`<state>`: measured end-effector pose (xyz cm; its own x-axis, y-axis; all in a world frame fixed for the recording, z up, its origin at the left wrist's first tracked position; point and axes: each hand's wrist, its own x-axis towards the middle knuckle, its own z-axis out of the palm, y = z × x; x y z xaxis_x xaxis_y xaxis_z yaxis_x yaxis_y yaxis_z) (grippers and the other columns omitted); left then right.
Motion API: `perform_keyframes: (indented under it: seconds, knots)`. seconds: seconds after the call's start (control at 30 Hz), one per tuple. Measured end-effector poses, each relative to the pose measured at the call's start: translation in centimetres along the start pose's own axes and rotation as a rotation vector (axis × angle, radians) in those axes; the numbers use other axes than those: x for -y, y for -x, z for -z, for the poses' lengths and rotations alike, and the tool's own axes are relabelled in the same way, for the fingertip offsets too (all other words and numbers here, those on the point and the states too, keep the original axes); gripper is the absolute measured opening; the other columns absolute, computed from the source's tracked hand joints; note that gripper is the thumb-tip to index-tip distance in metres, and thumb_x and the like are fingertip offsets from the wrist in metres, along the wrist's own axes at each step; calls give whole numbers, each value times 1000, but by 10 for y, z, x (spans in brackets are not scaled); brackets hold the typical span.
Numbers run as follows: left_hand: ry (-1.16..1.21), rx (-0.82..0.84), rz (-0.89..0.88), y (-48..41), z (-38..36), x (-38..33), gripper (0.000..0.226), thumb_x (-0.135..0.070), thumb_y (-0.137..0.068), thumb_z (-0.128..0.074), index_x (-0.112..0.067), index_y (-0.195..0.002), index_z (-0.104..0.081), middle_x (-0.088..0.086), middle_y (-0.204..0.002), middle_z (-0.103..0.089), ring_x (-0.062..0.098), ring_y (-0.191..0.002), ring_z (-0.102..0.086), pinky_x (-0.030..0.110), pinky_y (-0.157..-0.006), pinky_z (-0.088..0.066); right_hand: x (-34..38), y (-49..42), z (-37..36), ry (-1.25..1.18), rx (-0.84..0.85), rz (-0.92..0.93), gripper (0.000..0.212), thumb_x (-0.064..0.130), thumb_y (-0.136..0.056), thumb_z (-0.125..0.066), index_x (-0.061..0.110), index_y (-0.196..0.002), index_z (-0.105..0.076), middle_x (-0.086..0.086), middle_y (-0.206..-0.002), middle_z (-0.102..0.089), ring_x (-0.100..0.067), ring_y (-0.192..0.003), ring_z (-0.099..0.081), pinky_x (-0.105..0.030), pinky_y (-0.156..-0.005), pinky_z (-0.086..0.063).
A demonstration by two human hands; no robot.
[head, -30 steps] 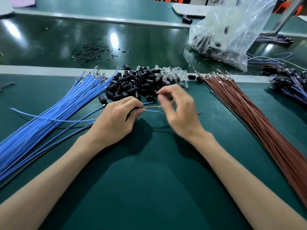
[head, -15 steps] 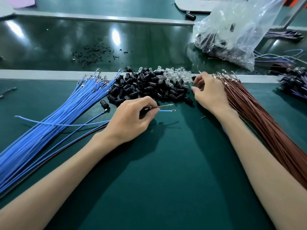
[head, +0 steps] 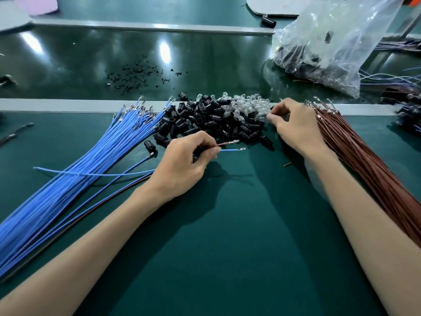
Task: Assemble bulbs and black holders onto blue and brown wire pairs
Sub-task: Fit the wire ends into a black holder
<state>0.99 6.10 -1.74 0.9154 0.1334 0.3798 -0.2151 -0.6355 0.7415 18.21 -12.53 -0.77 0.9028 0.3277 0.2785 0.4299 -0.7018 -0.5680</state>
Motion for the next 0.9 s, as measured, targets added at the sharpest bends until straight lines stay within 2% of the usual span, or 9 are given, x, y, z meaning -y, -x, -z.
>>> perform_keyframes:
  seconds: [0.07, 0.13, 0.23, 0.33, 0.43, 0.53, 0.6, 0.77, 0.9]
  knots:
    - [25, 8, 13, 0, 0, 1, 7, -5, -90, -62, -11, -87, -59, -7, -75, -65, 7, -63, -60, 25, -63, -51, 8, 0, 7, -120, -89, 3, 6, 15, -91, -63, 15, -96, -64, 0, -85, -65, -11, -74, -55, -14, -67, -41]
    - [47, 7, 19, -1, -1, 1, 7, -2, -91, -60, -8, -86, -58, -5, -74, -65, 9, -63, -60, 26, -64, -51, 20, 5, 16, -296, -57, 33, 14, 11, -95, -57, 21, -102, -65, 2, -83, -66, -7, -69, -56, -13, -64, -43]
    - [64, -6, 26, -1, -1, 0, 2, -2, -90, -60, -4, -90, -59, -4, -72, -63, 5, -62, -56, 18, -63, -46, 42, 30, 18, -551, 193, 91, 22, 5, -95, -56, 23, -99, -69, 3, -76, -66, 0, -58, -51, -14, -57, -43]
    - [70, -29, 28, -2, -1, -2, 4, -3, -90, -61, -6, -92, -62, -8, -71, -60, 4, -64, -54, 12, -64, -43, 54, 66, 3, -651, 379, 77, 17, 10, -87, -67, 23, -98, -71, 3, -75, -69, -2, -59, -58, -16, -63, -51]
    - [67, -39, 27, -1, 0, -4, 5, -4, -90, -61, -8, -90, -63, -7, -70, -59, 5, -64, -52, 14, -62, -42, 55, 87, -8, -719, 352, 31, 18, 17, -81, -74, 28, -95, -73, 8, -74, -71, -4, -59, -60, -19, -66, -52]
    - [71, -34, 37, 0, 0, -6, 4, -4, -90, -61, -8, -89, -64, -3, -71, -59, 12, -64, -52, 20, -62, -42, 53, 89, -11, -785, 271, 26, 17, 10, -84, -71, 25, -89, -74, 6, -70, -70, -3, -60, -59, -15, -61, -49]
    - [63, -13, 28, 0, 1, -8, 3, -8, -90, -63, -7, -90, -66, -5, -73, -60, 8, -66, -53, 16, -62, -42, 53, 90, -11, -777, 260, 39, 17, 10, -84, -71, 26, -86, -74, 5, -70, -71, -3, -61, -58, -14, -59, -48]
    - [36, 48, -6, 0, 2, -11, 11, -13, -88, -66, -3, -88, -69, -4, -76, -64, 6, -72, -57, 16, -68, -43, 54, 96, -13, -756, 306, 117, 20, 12, -83, -73, 32, -87, -72, 20, -73, -70, 5, -65, -61, -8, -63, -45]
    - [126, 20, 104, 1, 4, -12, 8, -12, -90, -63, -12, -82, -67, -9, -66, -57, 1, -61, -48, 14, -60, -37, 47, 91, -8, -894, 228, 53, 22, 9, -89, -65, 29, -95, -73, 8, -81, -74, -1, -77, -64, -12, -74, -47]
